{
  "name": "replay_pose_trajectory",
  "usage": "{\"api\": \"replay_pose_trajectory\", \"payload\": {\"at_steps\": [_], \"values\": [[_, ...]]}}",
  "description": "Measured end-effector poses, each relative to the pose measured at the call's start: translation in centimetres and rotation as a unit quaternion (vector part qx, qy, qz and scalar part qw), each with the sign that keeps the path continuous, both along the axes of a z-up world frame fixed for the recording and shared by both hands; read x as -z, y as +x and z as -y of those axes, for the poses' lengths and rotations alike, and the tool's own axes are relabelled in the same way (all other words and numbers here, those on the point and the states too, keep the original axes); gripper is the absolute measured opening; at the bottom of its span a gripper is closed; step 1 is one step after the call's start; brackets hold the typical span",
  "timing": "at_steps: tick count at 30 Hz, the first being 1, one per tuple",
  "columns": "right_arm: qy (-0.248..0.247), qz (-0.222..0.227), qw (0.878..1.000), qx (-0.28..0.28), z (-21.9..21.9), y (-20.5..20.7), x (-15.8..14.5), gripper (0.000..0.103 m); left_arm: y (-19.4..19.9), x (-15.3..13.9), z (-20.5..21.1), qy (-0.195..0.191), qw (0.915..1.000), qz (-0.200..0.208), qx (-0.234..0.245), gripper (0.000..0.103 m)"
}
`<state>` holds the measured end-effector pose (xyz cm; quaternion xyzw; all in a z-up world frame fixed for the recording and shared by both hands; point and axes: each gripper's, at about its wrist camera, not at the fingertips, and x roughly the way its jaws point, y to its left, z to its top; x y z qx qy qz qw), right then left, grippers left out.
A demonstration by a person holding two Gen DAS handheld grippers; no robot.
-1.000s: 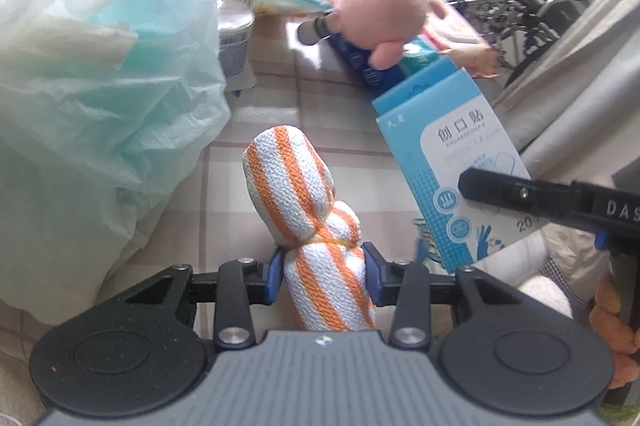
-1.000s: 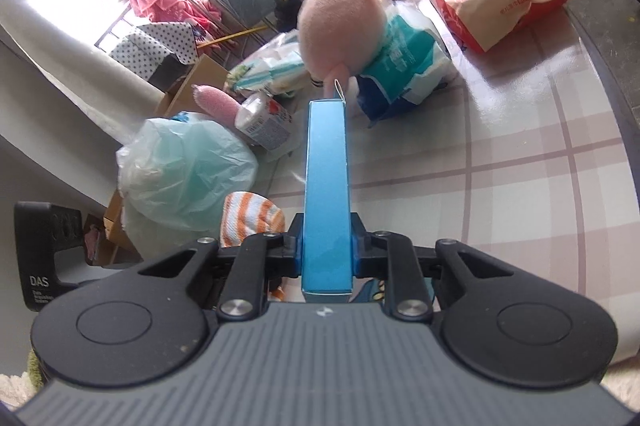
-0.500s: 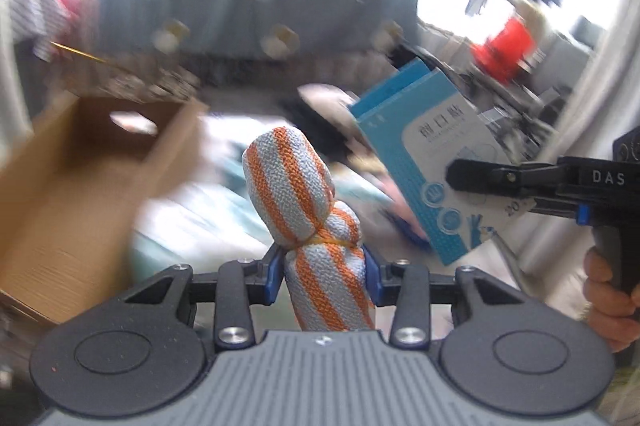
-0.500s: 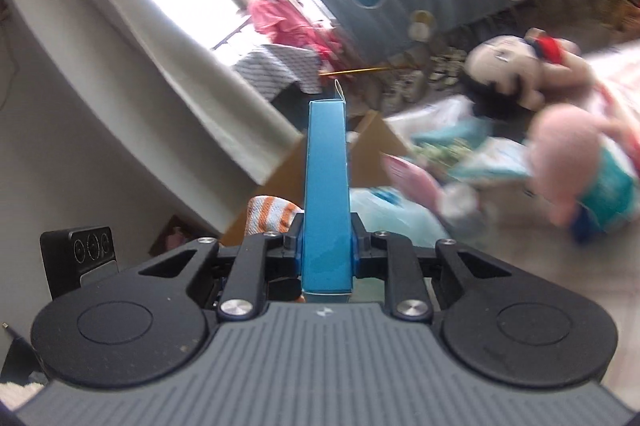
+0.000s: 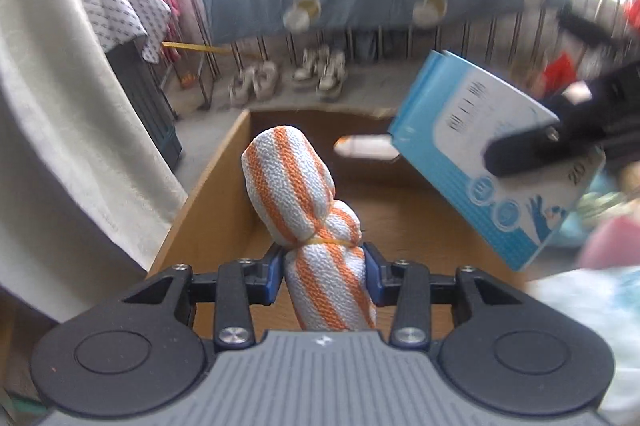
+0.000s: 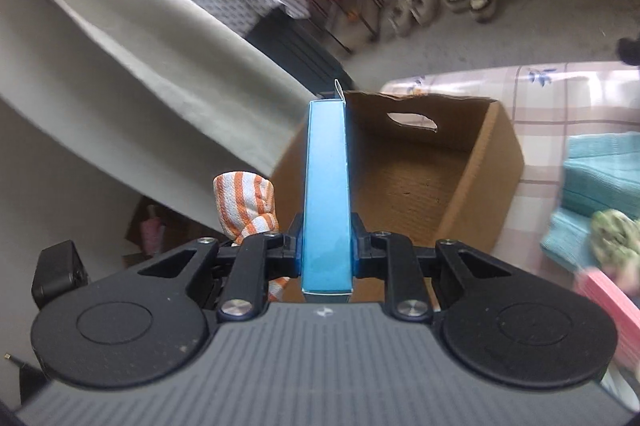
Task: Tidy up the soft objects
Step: 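Carry the sock bundle in the left tool and blue box in the right tool to the cardboard box, then open the left tool releasing the sock while the right tool drops the blue box in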
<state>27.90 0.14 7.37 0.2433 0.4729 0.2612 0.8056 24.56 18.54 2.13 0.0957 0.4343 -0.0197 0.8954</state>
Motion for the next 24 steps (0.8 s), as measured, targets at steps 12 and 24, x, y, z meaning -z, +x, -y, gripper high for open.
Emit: {"api": "replay_pose_trajectory", "payload": {"at_steps": [12,24], "values": [[-0.090,-0.091,0.992,0.021,-10.0,12.5,10.2,0.019,9.9,9.0,-2.4,0.066,0.9956,-0.056,0.036,0.043],[-0.098,-0.121,0.987,0.032,-11.1,14.1,13.7,0.030,11.7,9.9,-2.2,0.103,0.9933,-0.044,0.029,0.065]]}}
